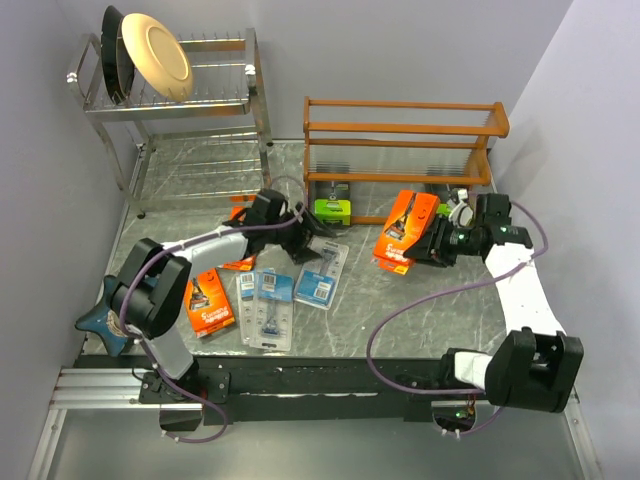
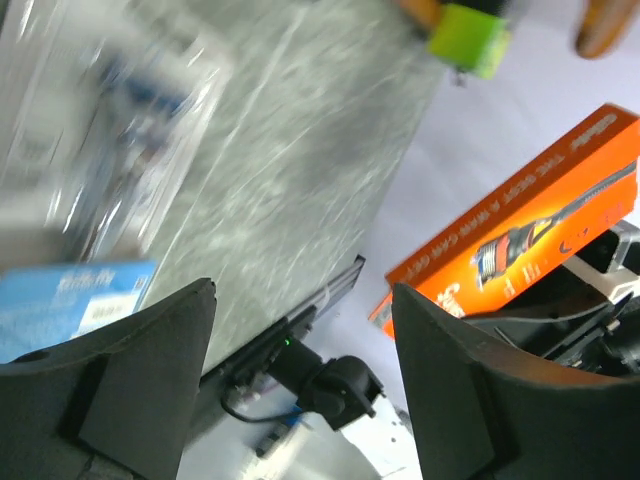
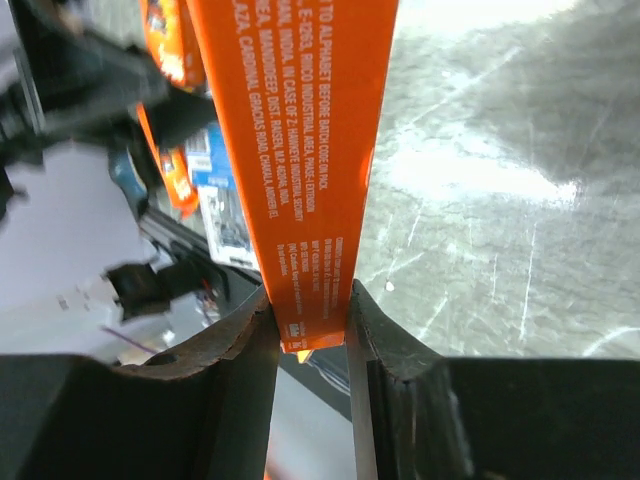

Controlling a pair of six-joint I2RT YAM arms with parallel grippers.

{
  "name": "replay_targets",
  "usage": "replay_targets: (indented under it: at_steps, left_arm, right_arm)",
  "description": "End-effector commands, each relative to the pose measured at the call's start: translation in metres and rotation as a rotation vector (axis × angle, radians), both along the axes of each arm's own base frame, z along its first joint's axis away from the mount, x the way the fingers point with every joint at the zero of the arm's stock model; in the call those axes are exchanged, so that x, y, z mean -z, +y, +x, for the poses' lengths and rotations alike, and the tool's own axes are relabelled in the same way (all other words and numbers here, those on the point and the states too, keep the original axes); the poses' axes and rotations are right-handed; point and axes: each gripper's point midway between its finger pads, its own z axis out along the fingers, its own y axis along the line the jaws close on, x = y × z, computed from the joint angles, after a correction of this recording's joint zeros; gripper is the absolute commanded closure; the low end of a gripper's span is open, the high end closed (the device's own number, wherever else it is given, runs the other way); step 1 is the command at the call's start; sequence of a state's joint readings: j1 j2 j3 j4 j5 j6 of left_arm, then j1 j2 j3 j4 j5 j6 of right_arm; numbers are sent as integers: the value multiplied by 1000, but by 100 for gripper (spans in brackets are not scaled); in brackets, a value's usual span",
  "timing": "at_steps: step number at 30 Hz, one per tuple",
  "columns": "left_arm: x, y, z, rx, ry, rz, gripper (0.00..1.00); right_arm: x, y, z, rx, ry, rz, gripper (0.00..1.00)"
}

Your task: Place and organize the shaving razors onto the shelf

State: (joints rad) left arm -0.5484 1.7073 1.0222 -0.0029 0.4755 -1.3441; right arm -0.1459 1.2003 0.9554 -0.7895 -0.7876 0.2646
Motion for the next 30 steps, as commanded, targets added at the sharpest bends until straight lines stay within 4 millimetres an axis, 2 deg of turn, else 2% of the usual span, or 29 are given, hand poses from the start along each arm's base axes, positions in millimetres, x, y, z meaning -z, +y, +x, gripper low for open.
replay_targets:
  at_steps: [1,2,3,5,7,8,9,11,13,14,18,23,27,30]
  left_arm:
    - [-57,-11,26,111,-306,-49,25]
    - [-60,-13,29,126,-344,-48,25]
    - [-64,-16,28,161,-376,-57,24]
    - [-72,-22,31,241,-507,-57,18]
    - [-72,-25,26,324,-604,-23,16]
    - [-71,-25,24,341,-622,-8,17]
    - [-70,-30,17,368,-642,0,20]
    - [-65,-32,9,403,-691,37,30]
    - [-62,-42,-6,468,-740,43,38]
    - [-62,-47,-13,499,-754,37,40]
    - [-60,-70,-36,618,-807,24,44]
    - [-57,-87,-35,632,-827,1,46]
    - [-60,-97,-25,614,-833,1,44]
    - [-53,-102,-17,604,-826,18,45]
  right_arm:
    - [-37,1,-2,-103,-123,-22,77]
    - [-49,-1,5,-102,-156,-27,77]
    - [-51,-2,13,-97,-165,-24,77]
    - [-67,-6,28,-84,-208,-21,77]
    - [-69,-10,46,-65,-215,-23,77]
    - [-77,-12,55,-61,-241,-27,77]
    - [-74,-14,64,-52,-224,-22,77]
    - [-81,-16,80,-46,-257,-23,77]
    - [-74,-18,94,-41,-239,-11,77]
    - [-78,-18,99,-42,-250,-6,77]
    - [-70,-20,120,-46,-225,25,77]
    - [-71,-22,143,-41,-220,49,77]
    - [-65,-25,161,-39,-209,54,77]
    - [-61,-28,172,-32,-204,51,76]
